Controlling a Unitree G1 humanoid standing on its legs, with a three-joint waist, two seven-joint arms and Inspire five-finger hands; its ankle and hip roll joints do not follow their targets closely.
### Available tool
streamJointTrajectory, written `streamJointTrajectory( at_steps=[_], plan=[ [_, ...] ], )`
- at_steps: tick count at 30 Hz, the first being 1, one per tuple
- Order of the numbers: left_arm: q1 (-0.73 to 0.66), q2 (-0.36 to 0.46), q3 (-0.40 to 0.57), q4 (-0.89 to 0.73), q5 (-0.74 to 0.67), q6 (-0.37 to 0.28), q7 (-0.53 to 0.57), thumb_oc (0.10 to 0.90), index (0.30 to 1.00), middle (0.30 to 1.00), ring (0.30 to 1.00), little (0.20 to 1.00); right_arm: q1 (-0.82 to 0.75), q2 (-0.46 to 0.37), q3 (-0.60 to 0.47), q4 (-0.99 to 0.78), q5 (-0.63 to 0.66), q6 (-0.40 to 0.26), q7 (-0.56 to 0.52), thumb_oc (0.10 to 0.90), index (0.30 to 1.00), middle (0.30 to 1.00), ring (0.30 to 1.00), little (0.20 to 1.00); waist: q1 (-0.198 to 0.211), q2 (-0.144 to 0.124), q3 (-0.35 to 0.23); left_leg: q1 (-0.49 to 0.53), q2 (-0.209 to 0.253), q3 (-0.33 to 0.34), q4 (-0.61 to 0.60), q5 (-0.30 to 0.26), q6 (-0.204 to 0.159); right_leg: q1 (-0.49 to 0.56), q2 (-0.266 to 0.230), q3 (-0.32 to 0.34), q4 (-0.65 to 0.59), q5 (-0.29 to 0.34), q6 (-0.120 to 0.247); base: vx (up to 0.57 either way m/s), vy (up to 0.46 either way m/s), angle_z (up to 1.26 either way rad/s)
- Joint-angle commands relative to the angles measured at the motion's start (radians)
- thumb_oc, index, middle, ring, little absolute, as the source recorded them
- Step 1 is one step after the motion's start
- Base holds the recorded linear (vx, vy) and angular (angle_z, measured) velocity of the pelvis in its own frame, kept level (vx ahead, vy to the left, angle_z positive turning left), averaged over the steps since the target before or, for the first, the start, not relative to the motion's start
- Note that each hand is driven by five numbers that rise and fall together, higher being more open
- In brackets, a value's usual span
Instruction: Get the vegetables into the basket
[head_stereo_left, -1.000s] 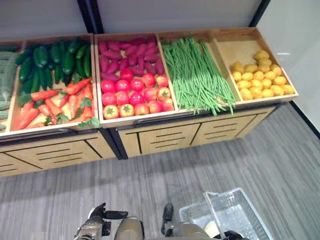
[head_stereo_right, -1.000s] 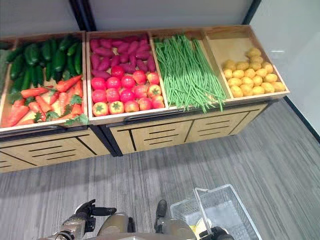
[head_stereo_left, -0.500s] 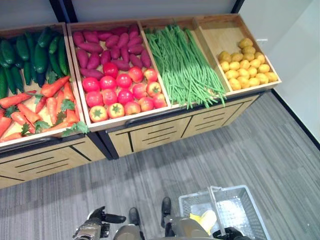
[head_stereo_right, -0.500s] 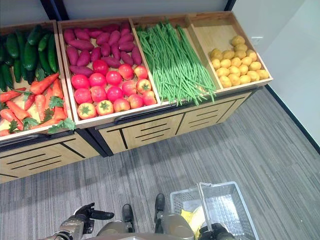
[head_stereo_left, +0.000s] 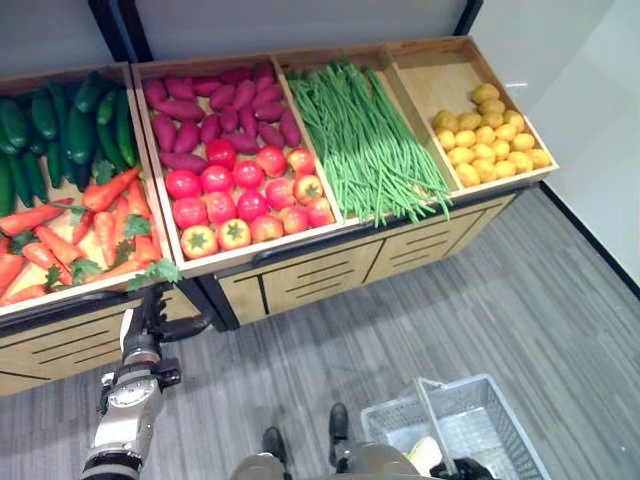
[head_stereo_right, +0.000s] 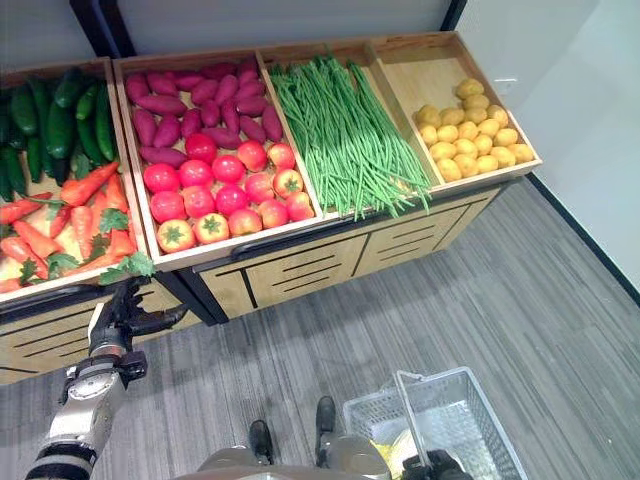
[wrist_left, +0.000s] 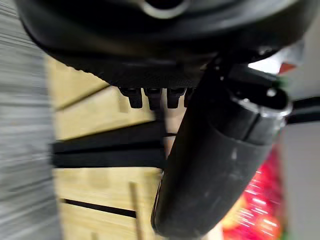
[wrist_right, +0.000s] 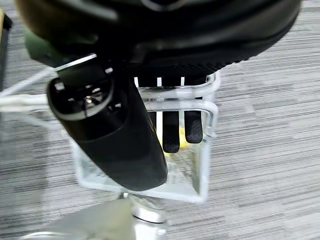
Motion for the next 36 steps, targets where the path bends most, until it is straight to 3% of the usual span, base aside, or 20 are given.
streamJointTrajectory(
  at_steps=[1,5,10,11,17,19,22,23,25,26,27,32,36],
  plan=[
    [-0.032,0.044,0.086,-0.049,0.005,-0.067,0.036,0.9,1.0,1.0,1.0,1.0,-0.015,-0.016,-0.01,0.058,-0.014,0.007,0.023,0.4,0.3,0.3,0.3,0.3,0.014,-0.005,-0.039,0.003,-0.004,-0.034,0.007,-0.074,-0.011,0.032,-0.064,-0.001,0.06,-0.14,0.102,0.02,-0.046,0.09],
    [-0.051,0.069,0.134,-0.148,0.063,-0.08,0.074,0.9,1.0,1.0,1.0,1.0,-0.006,-0.007,-0.008,0.076,-0.013,0.007,0.025,0.4,0.3,0.3,0.3,0.3,0.012,0.007,-0.05,0.013,-0.005,-0.041,0.007,-0.078,-0.014,0.045,-0.066,-0.011,0.056,-0.145,0.099,0.02,-0.04,0.11],
    [-0.127,0.123,0.161,-0.126,0.179,-0.079,0.145,0.9,1.0,1.0,1.0,1.0,-0.015,-0.012,-0.004,0.09,-0.008,-0.001,0.017,0.4,0.3,0.3,0.3,0.3,0.003,0.015,-0.06,0.022,-0.004,-0.042,0.007,-0.079,-0.018,0.053,-0.067,-0.012,0.055,-0.15,0.097,0.02,-0.045,0.06],
    [-0.184,0.188,0.163,-0.083,0.262,-0.053,0.169,0.9,1.0,1.0,1.0,1.0,-0.021,-0.022,-0.002,0.096,-0.01,-0.004,0.012,0.4,0.3,0.3,0.3,0.3,-0.008,0.025,-0.065,0.024,-0.002,-0.037,0.007,-0.078,-0.022,0.053,-0.065,-0.008,0.051,-0.148,0.096,0.02,-0.044,0.03],
    [-0.242,0.289,0.158,-0.007,0.38,-0.022,0.21,0.9,1.0,1.0,1.0,1.0,-0.014,-0.033,0.007,0.091,-0.022,-0.007,0.012,0.4,0.3,0.3,0.3,0.3,-0.021,0.036,-0.073,0.027,-0.002,-0.022,0.007,-0.081,-0.027,0.057,-0.064,0.0,0.038,-0.143,0.097,0.02,-0.021,-0.05],
    [-0.305,0.394,0.121,0.116,0.44,0.011,0.231,0.9,1.0,1.0,1.0,1.0,-0.013,-0.051,0.019,0.09,-0.028,-0.009,0.013,0.4,0.3,0.3,0.3,0.3,-0.036,0.048,-0.077,0.028,-0.001,-0.011,0.007,-0.083,-0.031,0.054,-0.063,0.005,0.036,-0.141,0.099,0.04,-0.005,-0.06],
    [-0.337,0.426,0.088,0.152,0.462,0.02,0.226,0.9,1.0,1.0,1.0,1.0,-0.013,-0.052,0.02,0.088,-0.029,-0.01,0.012,0.4,0.3,0.3,0.3,0.3,-0.037,0.049,-0.077,0.027,0.0,-0.008,0.007,-0.082,-0.031,0.051,-0.062,0.009,0.036,-0.141,0.099,0.01,-0.002,-0.07],
    [-0.376,0.49,0.054,0.204,0.517,0.049,0.216,0.9,1.0,1.0,1.0,1.0,-0.01,-0.061,0.024,0.087,-0.032,-0.009,0.011,0.4,0.3,0.3,0.3,0.3,-0.047,0.055,-0.074,0.023,0.001,-0.004,0.007,-0.081,-0.033,0.046,-0.062,0.011,0.036,-0.138,0.1,0.01,-0.003,-0.12],
    [-0.402,0.525,0.024,0.23,0.553,0.065,0.205,0.9,1.0,1.0,1.0,1.0,-0.009,-0.061,0.024,0.087,-0.032,-0.008,0.009,0.4,0.3,0.3,0.3,0.3,-0.048,0.056,-0.074,0.018,0.001,-0.002,0.007,-0.079,-0.034,0.04,-0.061,0.011,0.038,-0.137,0.101,0.02,-0.001,-0.08],
    [-0.454,0.596,-0.025,0.308,0.627,0.091,0.204,0.9,1.0,1.0,1.0,1.0,-0.01,-0.069,0.034,0.09,-0.037,-0.008,0.009,0.4,0.3,0.3,0.3,0.3,-0.056,0.063,-0.072,0.013,0.001,-0.002,0.007,-0.079,-0.035,0.033,-0.06,0.014,0.039,-0.137,0.103,0.02,0.007,-0.1],
    [-0.553,0.674,-0.138,0.442,0.72,0.129,0.178,0.9,1.0,1.0,1.0,1.0,-0.019,-0.077,0.051,0.089,-0.043,-0.014,0.004,0.4,0.3,0.3,0.3,0.3,-0.064,0.07,-0.066,-0.002,0.001,0.011,0.007,-0.073,-0.036,0.014,-0.059,0.021,0.038,-0.127,0.105,0.02,0.012,-0.13],
    [-0.798,0.729,-0.401,0.68,0.792,0.143,0.144,0.9,1.0,1.0,1.0,1.0,-0.056,-0.088,0.081,0.082,-0.029,-0.029,-0.02,0.4,0.3,0.3,0.3,0.3,-0.07,0.072,-0.041,-0.059,0.004,0.028,0.007,-0.054,-0.035,-0.054,-0.055,0.04,0.044,-0.106,0.108,-0.04,0.005,-0.16],
    [-0.926,0.719,-0.525,0.78,0.798,0.143,0.123,0.9,1.0,1.0,1.0,1.0,-0.092,-0.09,0.092,0.069,0.0,-0.037,-0.048,0.4,0.3,0.3,0.3,0.3,-0.073,0.068,-0.021,-0.105,0.008,0.039,0.007,-0.037,-0.032,-0.111,-0.051,0.053,0.054,-0.087,0.111,-0.04,0.001,-0.11]
  ],
)
